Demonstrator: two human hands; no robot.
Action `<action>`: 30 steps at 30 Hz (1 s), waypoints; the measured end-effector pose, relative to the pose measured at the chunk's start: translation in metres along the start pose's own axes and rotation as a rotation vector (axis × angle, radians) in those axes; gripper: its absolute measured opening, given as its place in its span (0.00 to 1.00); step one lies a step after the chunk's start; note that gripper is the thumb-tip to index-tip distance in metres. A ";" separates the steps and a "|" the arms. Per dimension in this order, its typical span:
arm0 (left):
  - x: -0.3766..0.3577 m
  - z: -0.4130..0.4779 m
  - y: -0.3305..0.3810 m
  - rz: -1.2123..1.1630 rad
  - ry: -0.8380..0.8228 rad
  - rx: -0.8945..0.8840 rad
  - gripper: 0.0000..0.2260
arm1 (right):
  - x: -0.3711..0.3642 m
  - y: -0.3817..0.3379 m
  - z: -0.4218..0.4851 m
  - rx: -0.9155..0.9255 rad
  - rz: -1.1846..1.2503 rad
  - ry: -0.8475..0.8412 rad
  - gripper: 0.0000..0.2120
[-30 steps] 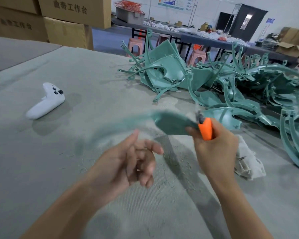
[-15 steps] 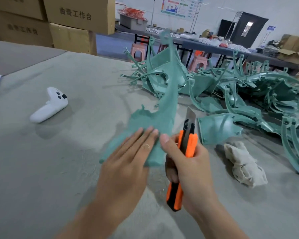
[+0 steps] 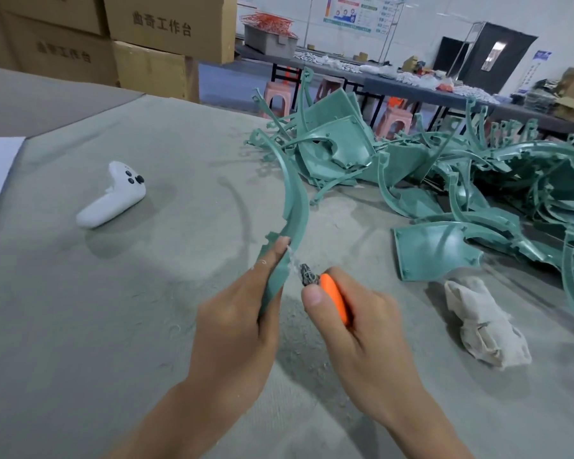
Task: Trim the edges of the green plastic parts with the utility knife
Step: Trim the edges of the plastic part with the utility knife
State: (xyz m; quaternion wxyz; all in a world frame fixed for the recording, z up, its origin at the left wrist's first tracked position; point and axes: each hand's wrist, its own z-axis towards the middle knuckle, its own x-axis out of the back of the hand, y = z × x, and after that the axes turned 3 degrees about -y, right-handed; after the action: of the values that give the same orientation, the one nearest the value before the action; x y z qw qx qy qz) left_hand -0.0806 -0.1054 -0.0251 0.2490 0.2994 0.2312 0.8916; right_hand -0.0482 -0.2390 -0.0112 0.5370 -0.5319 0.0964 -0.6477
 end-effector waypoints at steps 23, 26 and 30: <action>-0.009 -0.012 -0.003 -0.015 -0.010 -0.065 0.17 | 0.008 0.013 0.008 -0.043 -0.022 0.084 0.25; -0.008 -0.008 0.000 -0.009 -0.002 -0.036 0.15 | 0.004 0.008 0.003 0.004 0.053 0.034 0.24; -0.004 -0.007 0.000 0.007 -0.032 0.016 0.15 | -0.004 0.004 -0.001 0.007 0.060 0.009 0.24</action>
State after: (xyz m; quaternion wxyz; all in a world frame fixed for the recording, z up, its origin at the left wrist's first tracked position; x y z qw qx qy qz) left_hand -0.0826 -0.1096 -0.0312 0.2471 0.3164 0.2333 0.8857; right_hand -0.0472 -0.2380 -0.0164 0.5575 -0.5242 0.1125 -0.6339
